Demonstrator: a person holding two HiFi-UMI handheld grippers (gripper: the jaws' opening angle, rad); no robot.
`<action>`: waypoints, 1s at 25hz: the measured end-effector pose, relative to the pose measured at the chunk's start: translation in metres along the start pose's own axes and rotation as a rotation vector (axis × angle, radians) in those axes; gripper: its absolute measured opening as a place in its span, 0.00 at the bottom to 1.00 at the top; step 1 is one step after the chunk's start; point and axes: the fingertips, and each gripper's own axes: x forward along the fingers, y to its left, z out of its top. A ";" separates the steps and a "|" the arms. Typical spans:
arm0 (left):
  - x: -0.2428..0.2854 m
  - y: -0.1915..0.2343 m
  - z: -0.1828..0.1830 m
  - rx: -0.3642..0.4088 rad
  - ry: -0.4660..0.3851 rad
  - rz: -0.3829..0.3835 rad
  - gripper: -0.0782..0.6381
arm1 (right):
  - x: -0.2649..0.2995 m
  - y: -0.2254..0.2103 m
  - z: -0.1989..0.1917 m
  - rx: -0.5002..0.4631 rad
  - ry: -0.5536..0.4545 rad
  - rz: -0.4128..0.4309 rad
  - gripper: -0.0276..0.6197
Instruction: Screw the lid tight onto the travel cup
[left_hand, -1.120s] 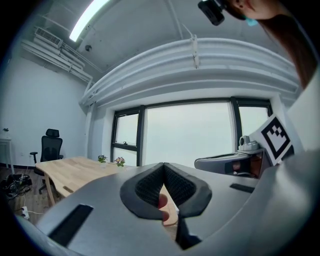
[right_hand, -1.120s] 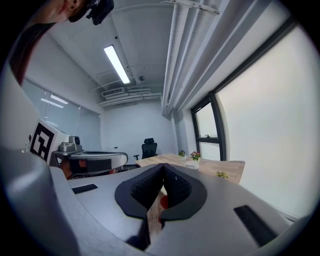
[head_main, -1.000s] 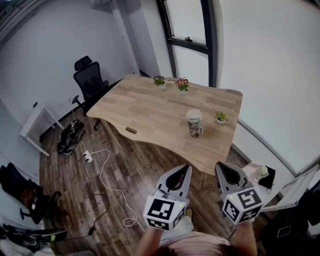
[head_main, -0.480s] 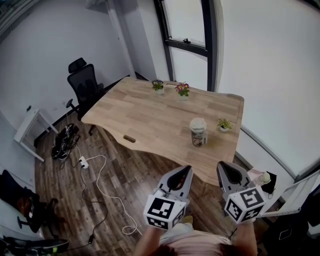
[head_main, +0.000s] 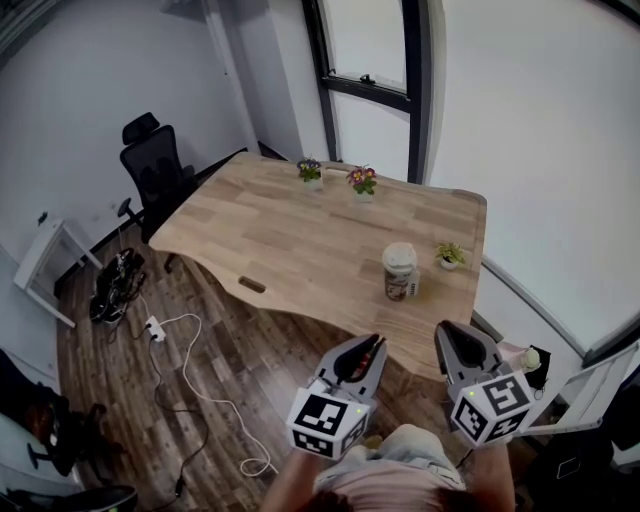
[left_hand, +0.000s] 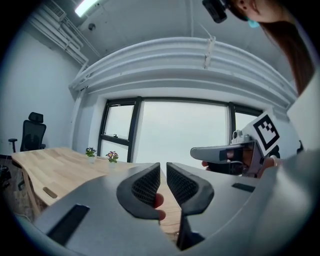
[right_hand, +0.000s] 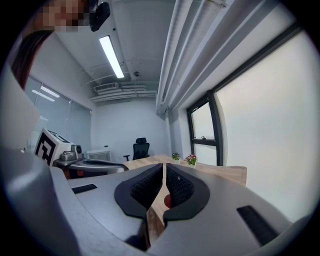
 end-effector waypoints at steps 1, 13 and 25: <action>0.002 0.001 -0.002 -0.003 0.004 -0.005 0.17 | 0.002 -0.001 -0.001 -0.001 0.003 -0.001 0.04; 0.041 0.019 -0.023 -0.016 0.078 -0.069 0.25 | 0.037 -0.026 -0.006 0.024 0.013 -0.005 0.05; 0.100 0.058 -0.035 -0.002 0.120 -0.101 0.33 | 0.090 -0.059 -0.007 0.050 0.017 0.015 0.13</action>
